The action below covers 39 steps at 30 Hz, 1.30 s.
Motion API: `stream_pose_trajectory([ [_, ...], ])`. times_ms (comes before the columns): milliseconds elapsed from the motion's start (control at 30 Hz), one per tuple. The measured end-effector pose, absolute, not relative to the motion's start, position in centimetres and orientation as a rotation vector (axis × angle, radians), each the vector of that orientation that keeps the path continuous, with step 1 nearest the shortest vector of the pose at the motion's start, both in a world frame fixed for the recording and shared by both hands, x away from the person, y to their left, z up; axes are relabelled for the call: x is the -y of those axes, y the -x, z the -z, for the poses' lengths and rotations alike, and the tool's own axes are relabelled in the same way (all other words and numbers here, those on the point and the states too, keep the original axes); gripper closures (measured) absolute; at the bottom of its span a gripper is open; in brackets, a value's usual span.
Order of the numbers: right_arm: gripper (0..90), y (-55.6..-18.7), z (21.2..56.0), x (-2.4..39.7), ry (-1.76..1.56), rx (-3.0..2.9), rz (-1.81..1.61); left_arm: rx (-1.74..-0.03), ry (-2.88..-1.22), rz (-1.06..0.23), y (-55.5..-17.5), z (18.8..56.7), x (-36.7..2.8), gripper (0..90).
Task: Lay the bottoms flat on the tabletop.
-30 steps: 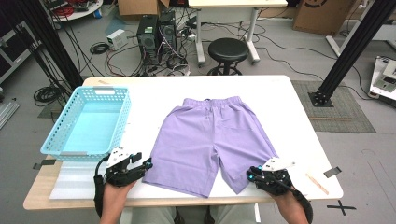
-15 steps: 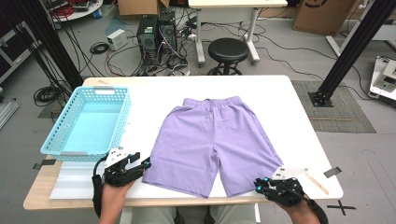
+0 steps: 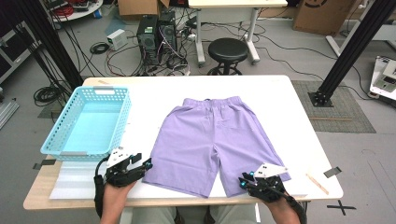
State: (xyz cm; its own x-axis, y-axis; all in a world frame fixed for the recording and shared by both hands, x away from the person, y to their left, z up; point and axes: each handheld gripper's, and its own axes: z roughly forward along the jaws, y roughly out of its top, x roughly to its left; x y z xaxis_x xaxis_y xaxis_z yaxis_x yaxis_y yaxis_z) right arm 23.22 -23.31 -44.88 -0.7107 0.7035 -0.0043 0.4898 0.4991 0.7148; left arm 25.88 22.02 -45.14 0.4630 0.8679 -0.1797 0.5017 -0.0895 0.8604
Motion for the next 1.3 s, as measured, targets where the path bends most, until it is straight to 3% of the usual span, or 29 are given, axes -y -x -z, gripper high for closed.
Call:
stream_pose_trajectory([
  [100,74.5,-22.3,44.6,23.2,-0.94,-2.507,-1.009,-1.181,-1.75,-0.465,-25.7,45.4,-22.2,49.6],
  [233,65.3,-22.3,43.8,23.1,-0.964,-2.473,-1.086,-1.186,-1.758,-0.458,-25.6,45.6,-22.1,50.2],
  [400,65.6,-23.3,43.3,20.9,-0.944,-2.433,-1.159,-1.192,-1.857,-0.459,-25.7,45.7,-21.5,56.8],
  [533,68.9,-24.6,43.6,18.4,-0.922,-2.454,-1.139,-1.181,-1.904,-0.514,-25.5,45.6,-21.1,64.8],
  [700,69.6,-26.0,43.9,16.3,-0.917,-2.485,-1.159,-1.172,-1.917,-0.537,-25.2,45.6,-21.2,85.2],
  [767,69.6,-26.0,43.9,15.1,-0.861,-2.526,-1.156,-1.163,-1.923,-0.534,-25.1,45.6,-21.2,88.1],
  [1100,74.0,-24.4,44.8,12.6,-0.684,-2.63,-1.085,-1.148,-1.935,-0.477,-24.7,45.4,-22.1,86.4],
  [1233,65.6,-24.1,44.1,13.8,-0.715,-2.598,-1.17,-1.184,-1.858,-0.477,-24.9,45.3,-22.3,63.2],
  [1300,60.9,-24.3,43.4,15.7,-0.785,-2.515,-1.199,-1.178,-1.829,-0.479,-25.0,45.1,-22.4,60.6],
])
